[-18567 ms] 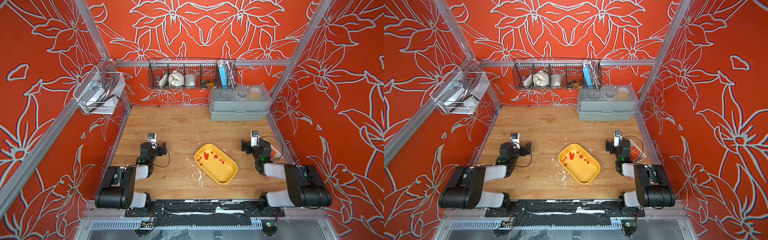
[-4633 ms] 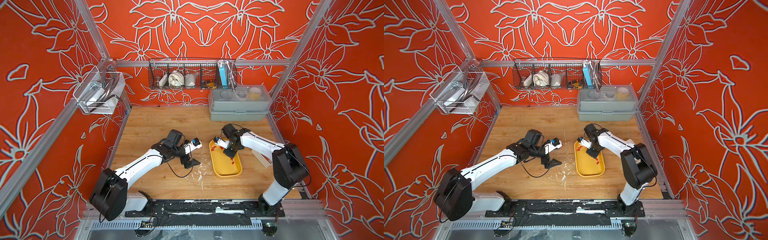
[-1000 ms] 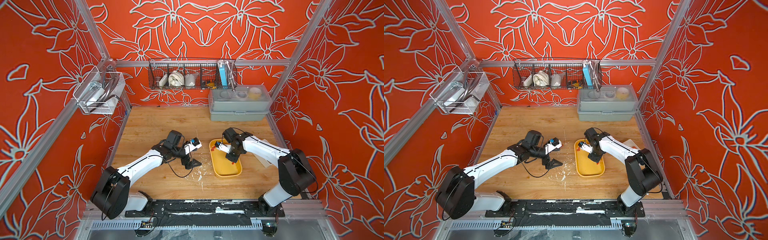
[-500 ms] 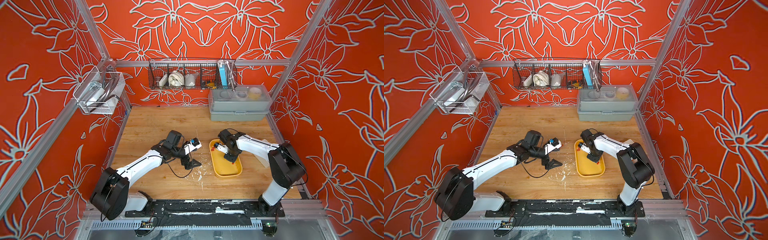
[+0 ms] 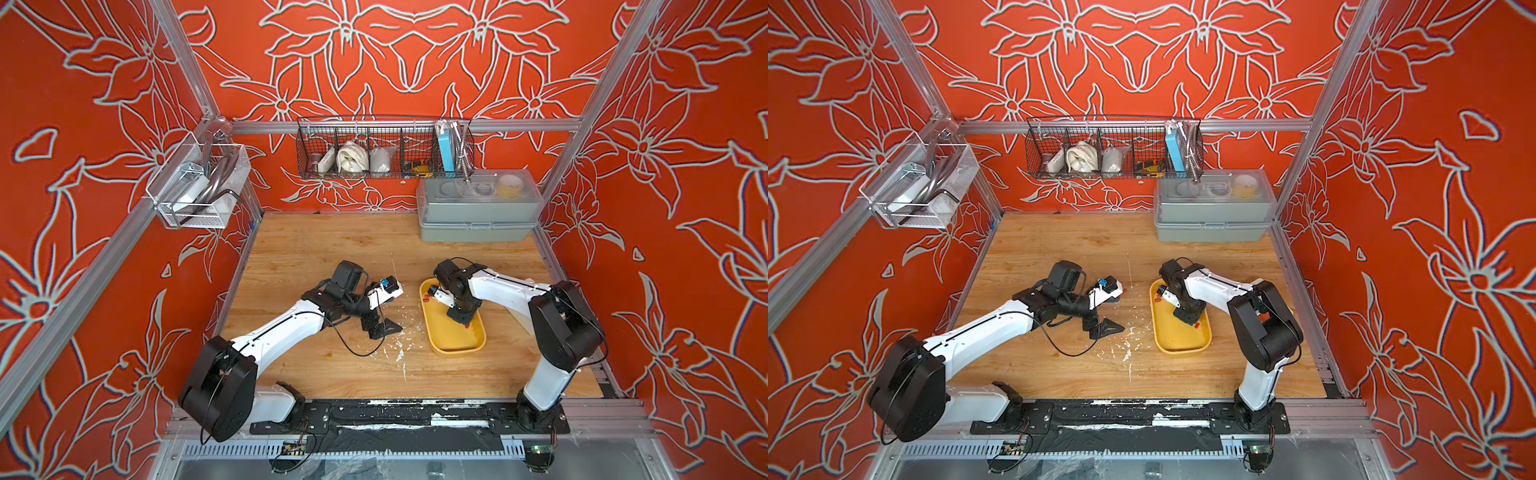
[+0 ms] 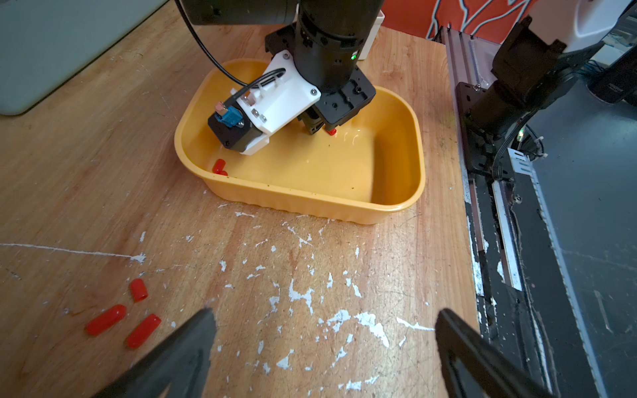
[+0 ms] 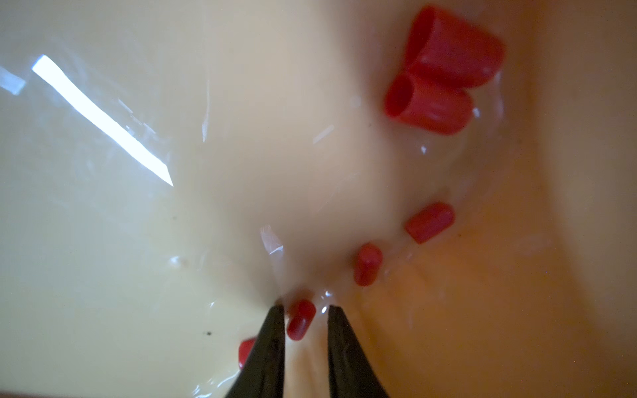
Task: Take the screw protection sleeves out of the storage box
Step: Pick up the screw protection sleeve from the storage box.
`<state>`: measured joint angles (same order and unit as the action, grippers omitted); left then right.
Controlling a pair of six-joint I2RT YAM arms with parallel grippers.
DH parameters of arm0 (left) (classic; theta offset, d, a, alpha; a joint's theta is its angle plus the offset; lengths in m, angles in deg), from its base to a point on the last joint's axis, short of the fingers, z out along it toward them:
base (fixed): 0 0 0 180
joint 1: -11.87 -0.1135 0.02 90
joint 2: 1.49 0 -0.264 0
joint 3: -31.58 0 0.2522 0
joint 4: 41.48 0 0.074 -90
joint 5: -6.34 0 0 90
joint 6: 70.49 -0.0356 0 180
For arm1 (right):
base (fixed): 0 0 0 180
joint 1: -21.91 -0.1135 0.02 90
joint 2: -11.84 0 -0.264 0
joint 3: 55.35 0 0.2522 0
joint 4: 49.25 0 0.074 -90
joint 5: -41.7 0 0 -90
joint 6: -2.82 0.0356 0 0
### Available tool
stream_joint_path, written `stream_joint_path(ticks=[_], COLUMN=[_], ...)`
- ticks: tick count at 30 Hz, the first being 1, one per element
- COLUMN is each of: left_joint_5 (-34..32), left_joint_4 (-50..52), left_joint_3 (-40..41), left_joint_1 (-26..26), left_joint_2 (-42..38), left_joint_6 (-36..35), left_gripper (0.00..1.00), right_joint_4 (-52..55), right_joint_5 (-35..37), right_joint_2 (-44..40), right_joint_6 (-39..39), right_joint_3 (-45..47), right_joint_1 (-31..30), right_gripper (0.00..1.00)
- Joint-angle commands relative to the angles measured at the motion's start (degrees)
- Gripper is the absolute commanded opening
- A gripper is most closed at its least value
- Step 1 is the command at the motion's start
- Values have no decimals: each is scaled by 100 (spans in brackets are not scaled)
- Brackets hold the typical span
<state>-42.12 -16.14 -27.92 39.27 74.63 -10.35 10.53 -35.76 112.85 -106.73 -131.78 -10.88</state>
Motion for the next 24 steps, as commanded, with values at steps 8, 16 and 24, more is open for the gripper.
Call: stream_joint_path(ticks=[8, 16, 24], left_joint_5=[-31, -176, -316], left_joint_4=[161, 188, 266], left_joint_3=[-67, -82, -161], left_joint_1=[12, 16, 9], left_joint_2=[-148, -185, -201], left_joint_6=[-108, -150, -130], left_gripper=[98, 98, 98], right_joint_4=[27, 101, 338], right_joint_5=[-12, -413, -696], right_joint_2=[262, 155, -177], right_joint_6=[119, 88, -40], right_joint_3=[-20, -90, -362], right_joint_1=[-36, -28, 1], right_gripper=[17, 4, 0])
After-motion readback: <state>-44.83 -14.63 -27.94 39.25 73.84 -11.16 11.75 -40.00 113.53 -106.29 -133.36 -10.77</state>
